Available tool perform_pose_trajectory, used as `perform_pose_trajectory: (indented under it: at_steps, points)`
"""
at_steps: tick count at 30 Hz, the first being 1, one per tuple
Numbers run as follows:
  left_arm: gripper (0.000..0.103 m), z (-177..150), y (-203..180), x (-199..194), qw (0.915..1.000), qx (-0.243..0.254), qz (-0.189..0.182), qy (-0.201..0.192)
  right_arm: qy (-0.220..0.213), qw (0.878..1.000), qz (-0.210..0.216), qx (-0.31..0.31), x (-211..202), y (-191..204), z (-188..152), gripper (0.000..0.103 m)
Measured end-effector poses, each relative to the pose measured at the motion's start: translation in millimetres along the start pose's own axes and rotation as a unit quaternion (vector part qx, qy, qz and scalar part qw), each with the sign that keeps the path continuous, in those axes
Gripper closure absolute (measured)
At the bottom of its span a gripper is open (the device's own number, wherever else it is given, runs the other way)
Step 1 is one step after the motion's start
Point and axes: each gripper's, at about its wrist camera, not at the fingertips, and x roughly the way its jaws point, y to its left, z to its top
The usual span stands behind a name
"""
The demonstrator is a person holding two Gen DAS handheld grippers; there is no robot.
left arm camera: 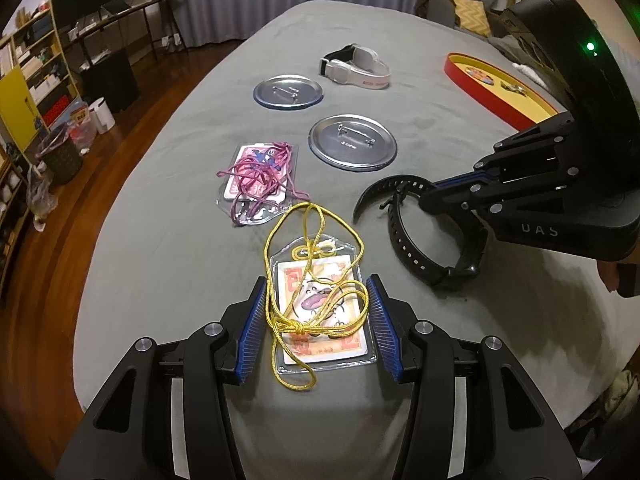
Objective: Organize jewelry
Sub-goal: 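Lower the yellow-cord card and black watch onto the bedspread and open both tools, then move both open tools back over the red tray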
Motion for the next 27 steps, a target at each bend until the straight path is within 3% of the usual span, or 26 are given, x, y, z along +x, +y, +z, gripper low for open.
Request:
perform_pose_trajectory:
  at_steps: [7,11,17,18,19,21,27]
  points:
    - [0.054,4,-2,-1,0.9999,0.013,0.009,0.006,0.005,1.0,0.001,0.005,-1,-2,1,0.1]
    - [0.035,4,-5,-4,0.9997,0.019,0.013,0.003,0.007,1.0,0.005,0.012,0,-3,3,0.099]
    - [0.03,8,-3,-12,0.9997,0.014,0.02,-0.004,0.006,1.0,0.003,0.014,-4,-2,2,0.099]
    - [0.029,9,-3,-14,0.9997,0.014,0.021,-0.005,0.005,1.0,0.002,0.014,-4,-1,3,0.091]
    - [0.027,10,-3,-16,0.9996,0.014,0.022,-0.006,0.003,1.0,0.0,0.014,-5,0,4,0.072]
    - [0.023,12,-3,-19,0.9996,0.013,0.024,-0.008,-0.002,1.0,-0.002,0.013,-9,1,4,0.051]
    - [0.019,19,-5,-30,0.9993,0.013,0.031,-0.013,-0.018,1.0,-0.01,0.011,-24,-2,6,0.051]
